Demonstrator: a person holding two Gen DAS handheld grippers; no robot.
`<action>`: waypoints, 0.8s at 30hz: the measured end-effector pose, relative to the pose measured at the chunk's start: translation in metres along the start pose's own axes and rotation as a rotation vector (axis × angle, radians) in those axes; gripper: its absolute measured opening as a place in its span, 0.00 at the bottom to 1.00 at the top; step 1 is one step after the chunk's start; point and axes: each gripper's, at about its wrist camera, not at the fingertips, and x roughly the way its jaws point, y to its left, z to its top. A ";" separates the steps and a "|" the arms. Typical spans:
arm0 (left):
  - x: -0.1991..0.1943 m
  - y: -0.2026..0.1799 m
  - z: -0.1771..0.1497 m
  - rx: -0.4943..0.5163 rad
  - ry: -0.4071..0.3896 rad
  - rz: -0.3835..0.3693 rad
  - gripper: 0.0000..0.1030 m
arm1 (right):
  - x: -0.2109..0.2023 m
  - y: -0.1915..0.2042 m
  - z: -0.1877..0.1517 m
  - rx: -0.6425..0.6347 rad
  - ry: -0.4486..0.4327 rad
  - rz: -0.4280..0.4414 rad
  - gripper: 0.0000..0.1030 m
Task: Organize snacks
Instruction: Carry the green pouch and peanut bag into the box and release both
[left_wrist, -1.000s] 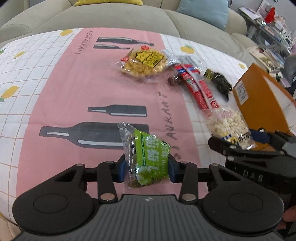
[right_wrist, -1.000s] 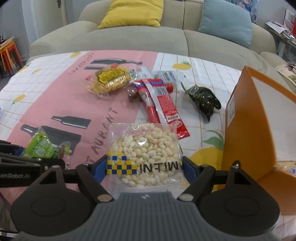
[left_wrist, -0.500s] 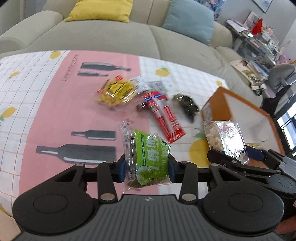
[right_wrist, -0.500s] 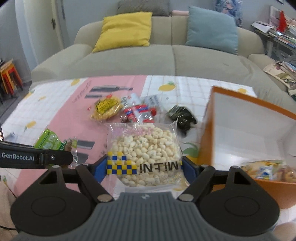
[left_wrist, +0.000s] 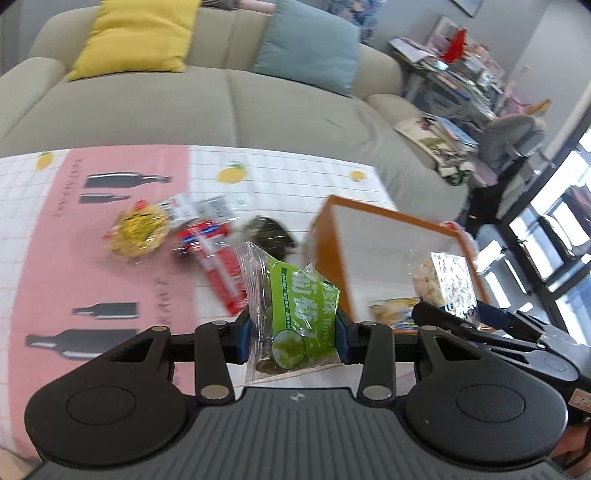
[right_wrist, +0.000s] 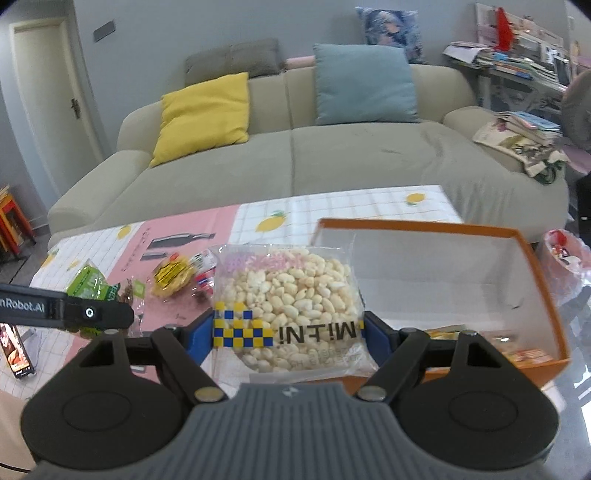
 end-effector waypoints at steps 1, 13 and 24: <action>0.003 -0.007 0.004 0.011 0.004 -0.010 0.46 | -0.004 -0.008 0.002 0.008 -0.004 -0.004 0.76; 0.063 -0.089 0.038 0.194 0.091 -0.108 0.46 | -0.018 -0.091 0.024 0.023 0.033 -0.080 0.76; 0.153 -0.117 0.039 0.341 0.294 -0.062 0.46 | 0.047 -0.140 0.030 0.025 0.269 -0.068 0.76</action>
